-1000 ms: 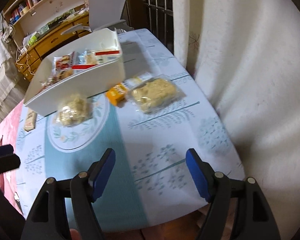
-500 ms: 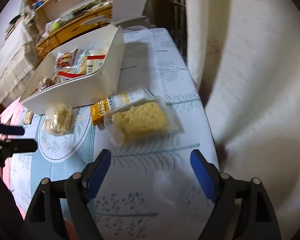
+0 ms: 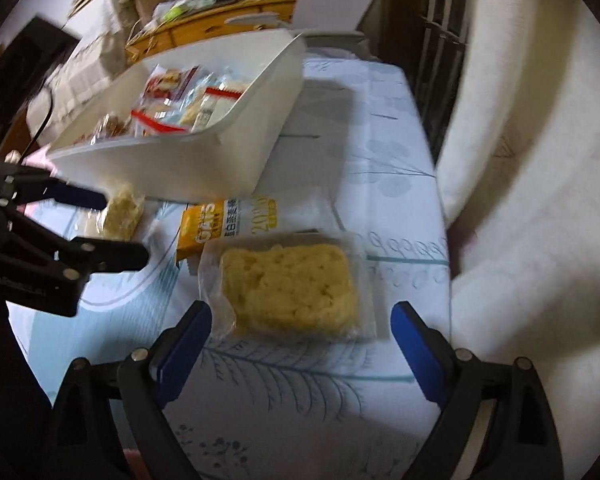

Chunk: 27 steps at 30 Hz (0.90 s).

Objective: Organize snacks
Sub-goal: 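Grasp the clear sponge-cake packet with the right tool while the left tool reaches the orange OATS bar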

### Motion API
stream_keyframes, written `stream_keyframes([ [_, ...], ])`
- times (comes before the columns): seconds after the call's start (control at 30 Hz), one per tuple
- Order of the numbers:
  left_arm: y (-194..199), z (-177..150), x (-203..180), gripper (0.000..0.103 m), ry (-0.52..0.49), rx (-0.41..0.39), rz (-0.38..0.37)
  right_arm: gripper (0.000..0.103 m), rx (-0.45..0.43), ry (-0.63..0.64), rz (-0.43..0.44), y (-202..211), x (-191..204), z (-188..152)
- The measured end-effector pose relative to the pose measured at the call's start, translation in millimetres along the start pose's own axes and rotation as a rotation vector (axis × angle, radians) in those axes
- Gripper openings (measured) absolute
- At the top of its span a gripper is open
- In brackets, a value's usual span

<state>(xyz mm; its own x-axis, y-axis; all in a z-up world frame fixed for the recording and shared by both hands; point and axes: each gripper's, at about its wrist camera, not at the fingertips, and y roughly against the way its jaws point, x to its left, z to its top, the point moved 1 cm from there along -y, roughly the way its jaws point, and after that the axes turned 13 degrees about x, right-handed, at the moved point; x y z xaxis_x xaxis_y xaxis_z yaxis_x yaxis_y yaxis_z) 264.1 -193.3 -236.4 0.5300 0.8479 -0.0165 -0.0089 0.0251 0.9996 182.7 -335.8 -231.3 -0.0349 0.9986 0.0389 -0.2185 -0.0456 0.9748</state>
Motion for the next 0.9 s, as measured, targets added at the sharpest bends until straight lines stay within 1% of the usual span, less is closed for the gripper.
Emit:
stream_keyframes([
  [0.1,-4.8,3.1,-4.4,0.083,-0.03,-0.055,-0.014,0.093,0.008,0.037,-0.001,-6.9,2.8,3.8],
  [0.23,-9.4,8.8,-9.5,0.083,-0.082,-0.113,-0.028,0.093,0.009,0.05,0.01,-14.9,1.6,8.9],
  [0.27,-12.4,10.3,-9.6,0.083,-0.088,-0.112,-0.053,0.093,0.001,0.053,0.009,-15.3,1.2,9.5],
  [0.3,-14.6,10.9,-10.2,0.083,-0.09,-0.116,-0.063,0.093,-0.008,0.058,0.005,-15.7,1.2,10.2],
  [0.47,-23.3,10.7,-11.0,0.083,-0.095,-0.133,-0.07,0.093,-0.031,0.077,0.009,-21.2,0.6,13.2],
  [0.5,-24.2,10.4,-11.1,0.081,-0.09,-0.135,-0.073,0.093,-0.032,0.078,0.013,-22.6,0.6,14.6],
  [0.6,-26.8,11.5,-8.8,0.079,-0.074,-0.142,-0.1,0.093,-0.024,0.077,0.041,-27.2,-1.9,15.4],
  [0.63,-27.8,12.2,-9.2,0.078,-0.071,-0.146,-0.108,0.093,-0.015,0.07,0.063,-29.4,-4.2,15.3],
  [0.7,-27.3,10.5,-10.3,0.075,-0.074,-0.153,-0.107,0.091,-0.011,0.056,0.089,-31.8,-7.4,14.8],
  [0.77,-28.5,10.7,-13.8,0.073,-0.085,-0.16,-0.102,0.085,-0.02,0.07,0.085,-30.7,-6.3,13.5],
  [0.9,-29.8,14.6,-18.7,0.067,-0.098,-0.164,-0.106,0.08,-0.034,0.08,0.078,-28.3,-5.1,9.8],
])
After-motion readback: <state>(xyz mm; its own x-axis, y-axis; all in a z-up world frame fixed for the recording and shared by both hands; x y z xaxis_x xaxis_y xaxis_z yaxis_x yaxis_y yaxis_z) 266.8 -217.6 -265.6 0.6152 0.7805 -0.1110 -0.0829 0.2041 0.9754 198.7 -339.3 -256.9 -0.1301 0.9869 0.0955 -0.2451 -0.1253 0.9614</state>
